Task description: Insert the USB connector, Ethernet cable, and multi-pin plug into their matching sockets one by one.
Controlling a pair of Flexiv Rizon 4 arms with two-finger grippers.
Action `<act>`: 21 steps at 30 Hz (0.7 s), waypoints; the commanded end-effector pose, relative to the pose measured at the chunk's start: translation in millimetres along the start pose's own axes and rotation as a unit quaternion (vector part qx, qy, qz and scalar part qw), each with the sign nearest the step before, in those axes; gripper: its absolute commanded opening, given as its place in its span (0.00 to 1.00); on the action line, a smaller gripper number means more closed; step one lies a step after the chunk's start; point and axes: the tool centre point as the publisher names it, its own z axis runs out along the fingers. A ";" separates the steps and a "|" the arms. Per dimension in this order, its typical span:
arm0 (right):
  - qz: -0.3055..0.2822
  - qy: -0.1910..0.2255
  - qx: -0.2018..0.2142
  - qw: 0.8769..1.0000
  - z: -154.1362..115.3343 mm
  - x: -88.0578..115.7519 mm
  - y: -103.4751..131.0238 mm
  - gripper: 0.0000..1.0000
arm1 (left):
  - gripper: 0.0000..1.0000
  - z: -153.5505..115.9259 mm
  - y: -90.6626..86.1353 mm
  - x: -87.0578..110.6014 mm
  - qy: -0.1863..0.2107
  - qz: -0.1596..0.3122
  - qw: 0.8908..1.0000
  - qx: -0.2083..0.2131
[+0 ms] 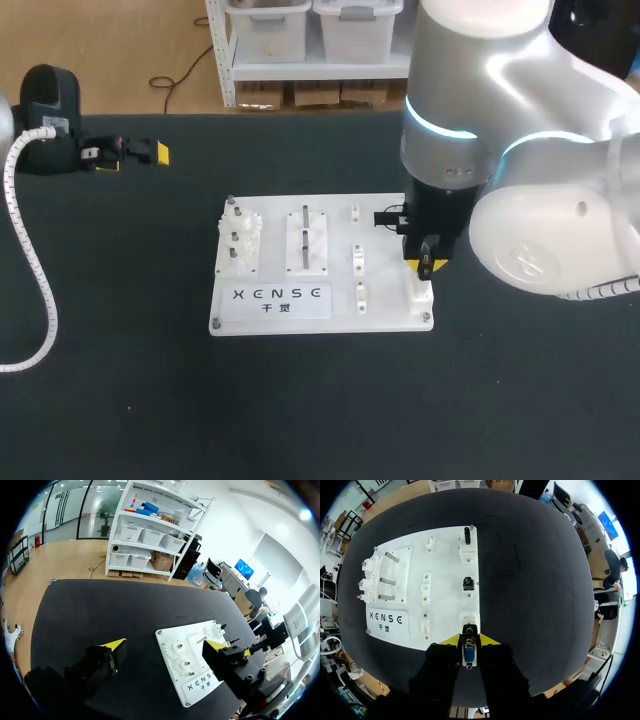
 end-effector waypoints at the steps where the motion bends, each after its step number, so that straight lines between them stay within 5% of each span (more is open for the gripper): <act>1: 0.001 -0.002 0.001 1.000 7.2 -2.4 2.2 0.00 | 1.00 0.0 0.0 0.0 0.000 0.000 1.000 0.000; 21: -0.002 0.001 0.010 1.000 10.5 2.3 3.4 0.00 | 1.00 0.0 0.0 0.0 0.000 0.000 1.000 0.000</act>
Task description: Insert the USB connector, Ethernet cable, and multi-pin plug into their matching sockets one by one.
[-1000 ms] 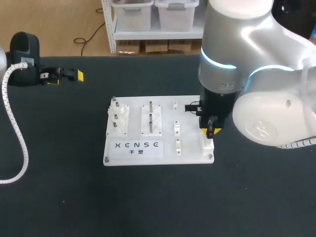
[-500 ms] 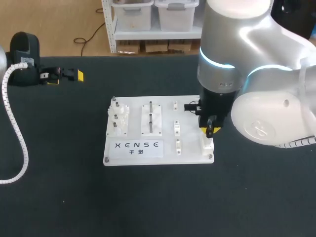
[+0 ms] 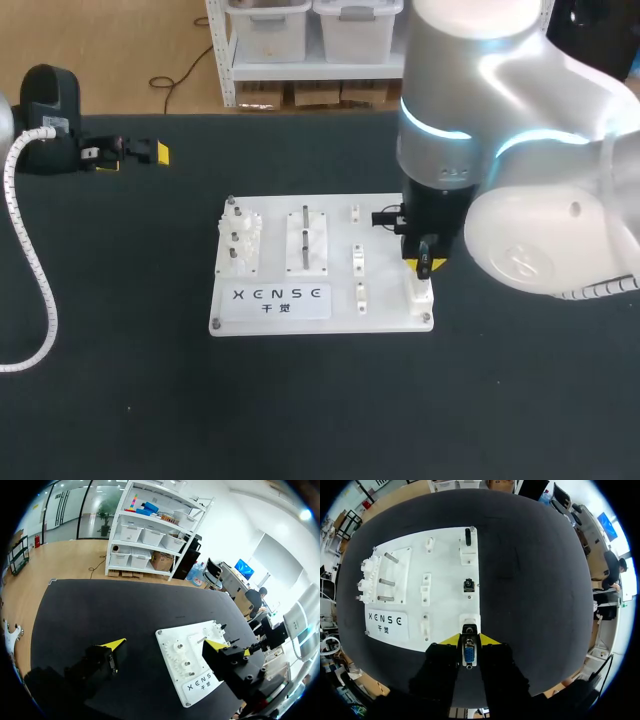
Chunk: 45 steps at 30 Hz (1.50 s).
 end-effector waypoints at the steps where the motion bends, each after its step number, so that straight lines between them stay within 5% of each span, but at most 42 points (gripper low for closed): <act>1: 0.000 0.001 0.003 1.000 9.1 3.4 2.6 0.00 | 1.00 0.0 0.0 0.0 0.000 0.000 1.000 0.000; 45: 0.015 -0.020 -0.022 0.999 2.4 6.1 -5.5 0.00 | 1.00 0.0 0.0 0.0 0.000 0.000 1.000 0.000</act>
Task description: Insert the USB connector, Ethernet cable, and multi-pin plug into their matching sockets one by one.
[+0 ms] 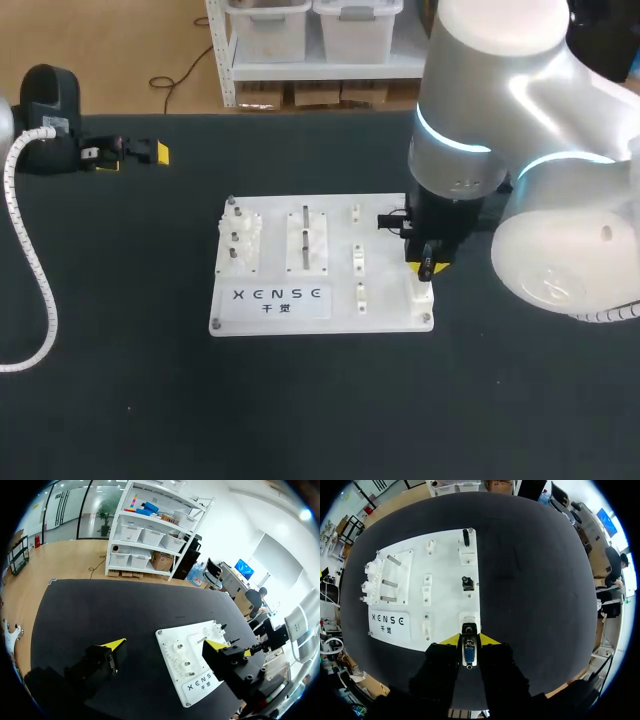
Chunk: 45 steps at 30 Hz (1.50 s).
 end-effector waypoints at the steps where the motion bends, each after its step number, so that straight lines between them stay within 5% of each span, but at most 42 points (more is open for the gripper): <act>1: 0.002 -0.001 0.000 1.000 2.7 2.4 -3.0 0.00 | 1.00 0.0 0.0 0.0 0.000 0.000 1.000 0.000; 40: 0.038 0.073 -0.011 0.997 34.7 -1.5 -6.6 0.02 | 1.00 0.0 0.0 0.0 0.000 0.000 1.000 0.000; 41: 0.037 0.071 -0.011 0.997 34.5 -1.7 -6.7 0.08 | 1.00 0.0 0.0 0.0 0.000 0.000 1.000 0.000; 43: 0.036 0.072 -0.010 0.997 31.9 -1.9 -6.4 0.46 | 1.00 0.0 0.0 0.0 0.000 0.000 1.000 0.000; 44: 0.037 0.072 -0.010 0.997 29.6 -2.1 -5.9 1.00 | 1.00 0.0 0.0 0.0 0.000 0.000 1.000 0.000; 45: 0.037 0.070 -0.012 0.997 27.5 -2.5 -5.7 1.00 | 1.00 0.0 0.0 0.0 0.000 0.000 1.000 0.000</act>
